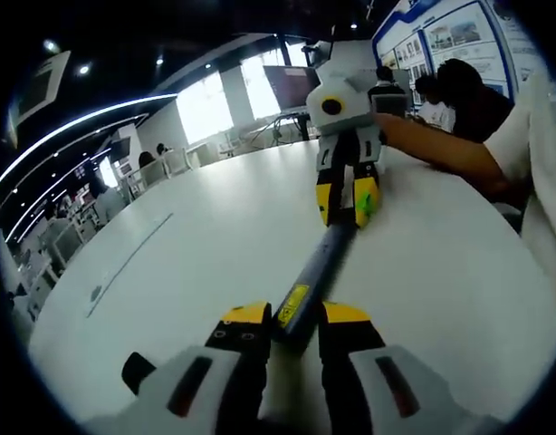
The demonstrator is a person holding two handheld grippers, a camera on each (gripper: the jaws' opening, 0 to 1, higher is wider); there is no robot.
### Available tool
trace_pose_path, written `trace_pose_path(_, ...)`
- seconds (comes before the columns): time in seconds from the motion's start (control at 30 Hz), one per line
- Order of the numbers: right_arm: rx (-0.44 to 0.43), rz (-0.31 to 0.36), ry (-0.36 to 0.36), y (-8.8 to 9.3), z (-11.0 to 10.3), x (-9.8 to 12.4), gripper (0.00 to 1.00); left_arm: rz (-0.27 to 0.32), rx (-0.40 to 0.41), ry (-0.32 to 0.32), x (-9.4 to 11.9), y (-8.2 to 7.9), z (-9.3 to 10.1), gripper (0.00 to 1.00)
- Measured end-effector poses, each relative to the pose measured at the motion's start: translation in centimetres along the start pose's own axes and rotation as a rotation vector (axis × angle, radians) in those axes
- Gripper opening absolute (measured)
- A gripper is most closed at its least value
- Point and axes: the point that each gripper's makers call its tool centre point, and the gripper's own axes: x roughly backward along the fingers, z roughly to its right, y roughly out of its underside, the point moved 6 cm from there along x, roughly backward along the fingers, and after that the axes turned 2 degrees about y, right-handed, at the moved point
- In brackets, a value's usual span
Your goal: Pflip the remote and laser pointer to the front side, press the buttons, and align them neatly on the table
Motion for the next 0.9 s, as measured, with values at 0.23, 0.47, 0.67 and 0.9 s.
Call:
trace_pose_path(0.23,0.185,-0.011,0.075,0.0,0.4,0.1,0.21,0.007,0.05,-0.006,0.0,-0.1,-0.1,0.22)
trace_pose_path(0.47,0.198,-0.033,0.13,-0.3,0.6,0.1,0.21,0.012,0.149,-0.011,0.1,-0.1,-0.3,0.22)
trace_pose_path(0.67,0.178,-0.045,0.165,-0.3,1.0,0.2,0.21,0.018,0.232,-0.016,0.0,-0.3,-0.6,0.22)
trace_pose_path(0.9,0.216,-0.065,0.222,-0.9,1.0,0.0,0.19,0.034,0.29,-0.047,0.0,-0.2,-1.2,0.23)
